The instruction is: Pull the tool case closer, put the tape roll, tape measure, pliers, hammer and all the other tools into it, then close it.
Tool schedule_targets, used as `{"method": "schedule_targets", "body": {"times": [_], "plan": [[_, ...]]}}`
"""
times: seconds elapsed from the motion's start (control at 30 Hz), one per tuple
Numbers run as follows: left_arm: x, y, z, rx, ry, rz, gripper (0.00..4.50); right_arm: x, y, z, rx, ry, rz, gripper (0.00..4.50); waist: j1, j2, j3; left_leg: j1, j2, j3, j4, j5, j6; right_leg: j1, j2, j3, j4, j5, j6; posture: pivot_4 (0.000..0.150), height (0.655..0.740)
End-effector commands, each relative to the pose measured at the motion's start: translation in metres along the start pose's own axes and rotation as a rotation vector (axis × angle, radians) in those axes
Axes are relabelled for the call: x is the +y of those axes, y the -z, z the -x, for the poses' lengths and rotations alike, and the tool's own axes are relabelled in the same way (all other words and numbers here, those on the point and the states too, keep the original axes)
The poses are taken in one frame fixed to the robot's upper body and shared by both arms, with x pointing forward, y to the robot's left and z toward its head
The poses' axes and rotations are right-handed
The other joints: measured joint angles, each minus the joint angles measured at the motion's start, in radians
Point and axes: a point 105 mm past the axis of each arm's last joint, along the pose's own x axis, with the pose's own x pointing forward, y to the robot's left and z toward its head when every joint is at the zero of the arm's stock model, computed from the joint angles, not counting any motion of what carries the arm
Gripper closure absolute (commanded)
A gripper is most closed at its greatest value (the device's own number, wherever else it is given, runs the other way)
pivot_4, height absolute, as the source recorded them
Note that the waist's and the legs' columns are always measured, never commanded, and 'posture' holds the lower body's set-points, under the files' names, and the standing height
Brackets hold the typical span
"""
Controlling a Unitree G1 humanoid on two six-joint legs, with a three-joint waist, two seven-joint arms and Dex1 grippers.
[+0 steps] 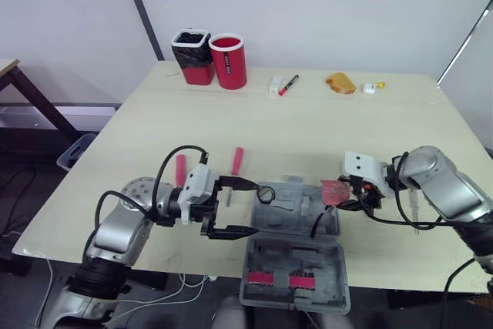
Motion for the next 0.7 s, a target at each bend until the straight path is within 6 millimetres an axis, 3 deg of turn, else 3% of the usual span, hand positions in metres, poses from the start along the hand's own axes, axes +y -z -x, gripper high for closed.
{"method": "schedule_targets", "body": {"times": [0.03,0.4,0.7], "plan": [[0.003,-0.006,0.004,0.009,-0.012,-0.035,0.00,-0.008,-0.003,0.004,0.002,-0.004,0.016,1.61,0.000,0.000,0.000,0.000,0.000,0.000,0.000,0.000,0.000,0.000,0.000,0.000,0.000,0.000,0.000,0.150,0.7400],[0.009,-0.001,0.007,-0.004,-0.050,0.000,0.00,-0.001,-0.010,-0.009,0.054,-0.036,0.056,1.61,-0.001,0.000,0.000,0.000,0.000,0.000,0.000,0.000,0.000,0.000,0.000,0.000,0.001,0.000,0.000,0.150,0.7400],[0.016,0.003,0.010,0.007,-0.071,0.007,0.00,-0.010,-0.007,-0.027,0.157,0.003,0.073,1.61,-0.002,0.000,0.000,0.000,0.000,0.000,0.000,0.000,0.000,-0.001,0.000,0.000,0.001,0.000,0.000,0.150,0.7400]]}}
